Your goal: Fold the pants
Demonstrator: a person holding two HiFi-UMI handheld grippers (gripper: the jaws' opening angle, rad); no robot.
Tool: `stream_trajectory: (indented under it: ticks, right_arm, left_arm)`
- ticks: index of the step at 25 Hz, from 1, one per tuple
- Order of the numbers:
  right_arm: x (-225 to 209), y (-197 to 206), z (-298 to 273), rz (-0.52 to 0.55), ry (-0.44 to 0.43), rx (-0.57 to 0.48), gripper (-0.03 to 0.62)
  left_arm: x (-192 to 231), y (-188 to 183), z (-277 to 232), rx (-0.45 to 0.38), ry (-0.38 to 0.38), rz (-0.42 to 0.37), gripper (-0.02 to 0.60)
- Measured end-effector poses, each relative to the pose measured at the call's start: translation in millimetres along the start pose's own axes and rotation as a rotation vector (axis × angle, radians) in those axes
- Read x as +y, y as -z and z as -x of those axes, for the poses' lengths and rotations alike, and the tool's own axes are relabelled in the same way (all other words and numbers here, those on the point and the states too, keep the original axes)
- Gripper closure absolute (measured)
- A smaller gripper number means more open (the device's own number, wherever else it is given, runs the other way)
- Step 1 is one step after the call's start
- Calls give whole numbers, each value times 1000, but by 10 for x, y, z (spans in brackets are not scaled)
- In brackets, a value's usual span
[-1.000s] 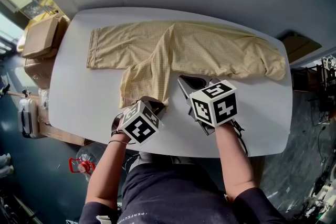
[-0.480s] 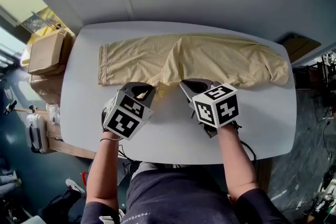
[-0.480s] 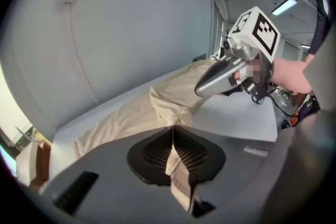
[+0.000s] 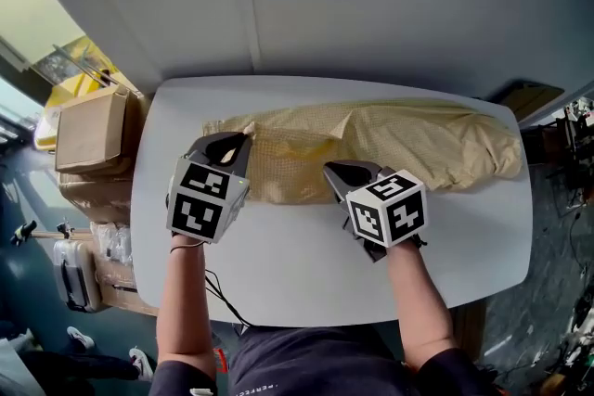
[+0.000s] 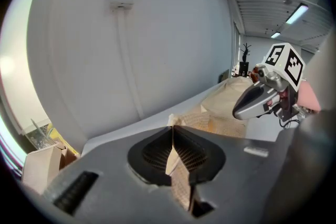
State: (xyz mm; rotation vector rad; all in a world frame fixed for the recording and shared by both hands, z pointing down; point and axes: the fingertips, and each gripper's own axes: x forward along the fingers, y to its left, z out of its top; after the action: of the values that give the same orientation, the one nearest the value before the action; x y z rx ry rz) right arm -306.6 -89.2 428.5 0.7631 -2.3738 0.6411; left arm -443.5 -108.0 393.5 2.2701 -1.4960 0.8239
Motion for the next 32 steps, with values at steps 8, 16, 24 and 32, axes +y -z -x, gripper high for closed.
stream_trajectory:
  ticks: [8,16,24,32]
  right_arm:
    - [126,-163,-503,30,36,40,592]
    - [205,-175,-742,33,22,45,592]
    - [446,-247,-978,59,-56,53,591]
    - [651,-377,-1168,105,-111,62,592]
  left_arm:
    - [778,306,-269,47,-33,148,568]
    - [1163,901,-527,175,-161,185,540]
    - [900,1033,-262,212,-22,149,534]
    - [228,1378,-212,286,174,98,447]
